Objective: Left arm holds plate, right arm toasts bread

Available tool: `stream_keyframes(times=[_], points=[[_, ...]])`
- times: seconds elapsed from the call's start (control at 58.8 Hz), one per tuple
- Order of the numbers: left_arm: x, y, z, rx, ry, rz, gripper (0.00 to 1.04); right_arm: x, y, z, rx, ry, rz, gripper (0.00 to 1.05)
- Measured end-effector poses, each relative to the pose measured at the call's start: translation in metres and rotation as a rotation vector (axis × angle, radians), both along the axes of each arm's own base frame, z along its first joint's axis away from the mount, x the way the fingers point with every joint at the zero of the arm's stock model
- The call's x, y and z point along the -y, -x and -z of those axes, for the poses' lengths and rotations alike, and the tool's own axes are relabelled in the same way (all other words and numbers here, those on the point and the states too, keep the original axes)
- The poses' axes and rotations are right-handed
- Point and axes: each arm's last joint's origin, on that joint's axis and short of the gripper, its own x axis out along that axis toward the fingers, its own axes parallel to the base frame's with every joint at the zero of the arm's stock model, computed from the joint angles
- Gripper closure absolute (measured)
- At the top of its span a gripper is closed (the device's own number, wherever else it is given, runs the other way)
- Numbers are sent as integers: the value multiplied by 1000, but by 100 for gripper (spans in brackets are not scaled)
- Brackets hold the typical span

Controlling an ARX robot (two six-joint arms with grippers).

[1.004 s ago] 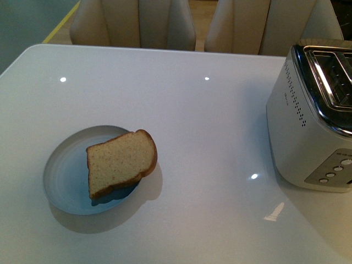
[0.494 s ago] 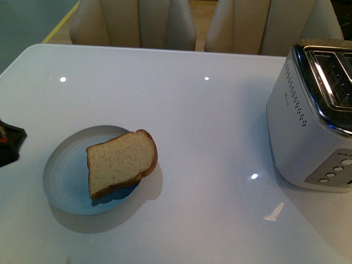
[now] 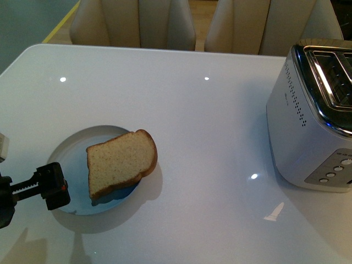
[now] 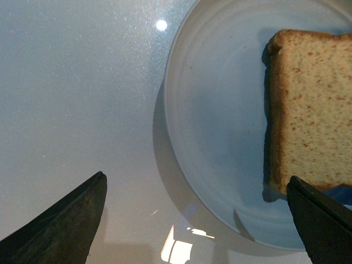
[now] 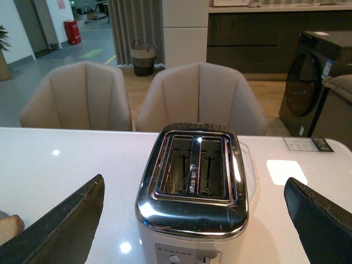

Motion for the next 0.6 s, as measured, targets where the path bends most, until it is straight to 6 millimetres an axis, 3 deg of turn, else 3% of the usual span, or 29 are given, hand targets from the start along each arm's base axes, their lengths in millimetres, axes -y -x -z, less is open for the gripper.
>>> stream_keyframes(times=[0.34,0.545,0.596], points=[[4,-14,34,-95,11,-5,7,0,0,0,0,0,0,9],[11,-22,35,-83,24,3,8,0,0,0,0,0,0,9],[14,-23,35,-81,26,8,14,0,0,0,0,0,0,9]])
